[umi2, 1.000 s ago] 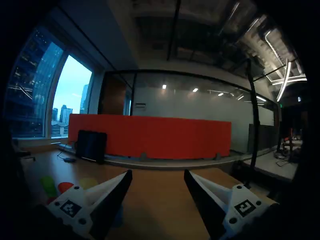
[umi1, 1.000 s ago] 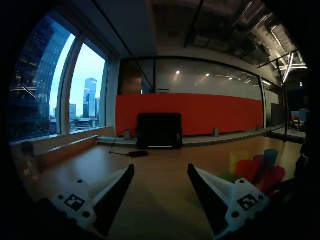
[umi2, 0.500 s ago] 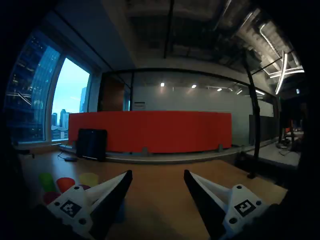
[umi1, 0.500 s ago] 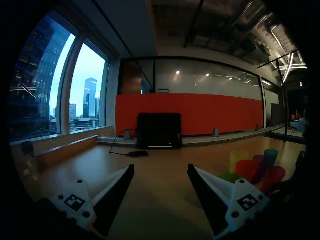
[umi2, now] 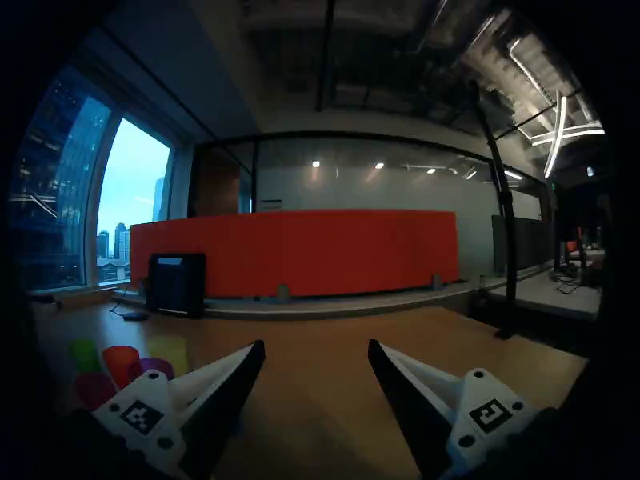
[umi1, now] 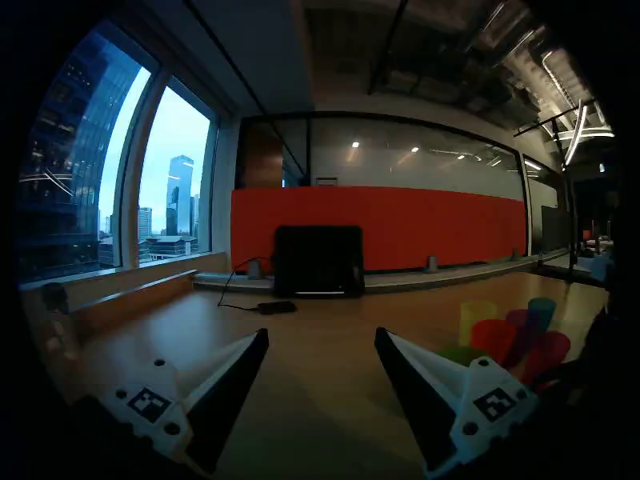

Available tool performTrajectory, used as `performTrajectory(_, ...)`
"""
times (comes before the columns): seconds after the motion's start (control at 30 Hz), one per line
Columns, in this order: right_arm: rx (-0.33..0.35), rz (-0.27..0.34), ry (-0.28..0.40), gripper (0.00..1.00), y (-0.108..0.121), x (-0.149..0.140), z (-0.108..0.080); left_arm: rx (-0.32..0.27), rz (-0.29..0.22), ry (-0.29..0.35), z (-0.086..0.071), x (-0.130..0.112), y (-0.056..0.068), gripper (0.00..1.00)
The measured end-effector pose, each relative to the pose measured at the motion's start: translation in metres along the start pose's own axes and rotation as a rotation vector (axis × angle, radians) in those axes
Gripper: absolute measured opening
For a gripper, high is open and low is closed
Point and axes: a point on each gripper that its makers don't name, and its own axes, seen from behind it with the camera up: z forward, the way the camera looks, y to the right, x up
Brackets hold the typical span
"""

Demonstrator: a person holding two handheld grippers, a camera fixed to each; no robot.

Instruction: Pour water

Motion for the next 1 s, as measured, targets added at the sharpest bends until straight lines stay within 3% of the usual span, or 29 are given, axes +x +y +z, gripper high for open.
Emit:
performTrajectory(0.37, 0.006, -0.036, -0.017, 1.0, -0.003, -0.012, 0.003, 0.0, 0.0, 0.0, 0.001, 0.0, 0.001, 0.99)
performTrajectory(1.0, 0.014, -0.032, -0.037, 1.0, -0.001, -0.018, 0.003, 0.0, 0.0, 0.0, 0.0, 0.0, 0.001, 0.99)
